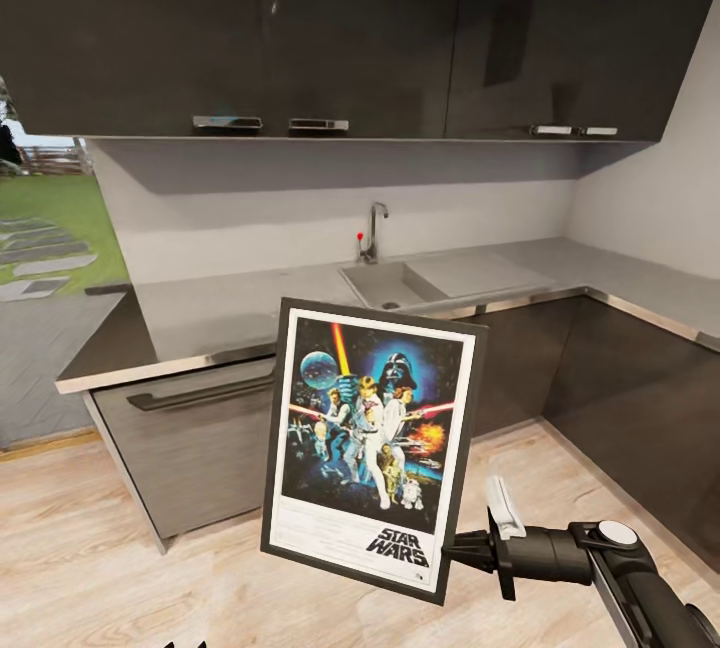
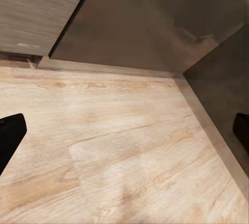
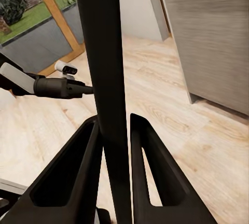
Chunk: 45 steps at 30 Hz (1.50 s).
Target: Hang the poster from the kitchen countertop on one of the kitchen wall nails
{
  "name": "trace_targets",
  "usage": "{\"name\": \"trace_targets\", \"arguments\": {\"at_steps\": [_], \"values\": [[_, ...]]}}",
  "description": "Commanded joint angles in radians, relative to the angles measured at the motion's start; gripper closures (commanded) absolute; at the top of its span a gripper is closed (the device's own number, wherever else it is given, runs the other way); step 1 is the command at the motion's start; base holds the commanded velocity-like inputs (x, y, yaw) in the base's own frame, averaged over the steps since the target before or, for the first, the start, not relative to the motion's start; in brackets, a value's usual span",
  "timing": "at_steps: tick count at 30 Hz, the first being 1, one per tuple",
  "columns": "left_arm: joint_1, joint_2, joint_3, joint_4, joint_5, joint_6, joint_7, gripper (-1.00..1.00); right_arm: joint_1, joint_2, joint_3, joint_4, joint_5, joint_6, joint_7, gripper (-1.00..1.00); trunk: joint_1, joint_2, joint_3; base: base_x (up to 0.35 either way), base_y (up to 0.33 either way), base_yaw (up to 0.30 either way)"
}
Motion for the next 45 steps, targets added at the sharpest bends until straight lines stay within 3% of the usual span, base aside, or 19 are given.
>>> {"name": "trace_targets", "arguments": {"at_steps": [1, 45], "values": [[-0.001, 0.000, -0.006, 0.000, 0.006, -0.004, -0.002, -1.00, -0.001, 0.000, 0.000, 0.000, 0.000, 0.014, 0.006, 1.00, -0.004, 0.007, 0.002, 0.000, 0.000, 0.000], [-0.001, -0.001, -0.008, 0.000, 0.005, -0.004, 0.001, -1.00, 0.000, 0.000, -0.001, 0.000, -0.002, 0.014, 0.005, 1.00, -0.173, 0.315, 0.140, 0.000, 0.000, 0.000]]}}
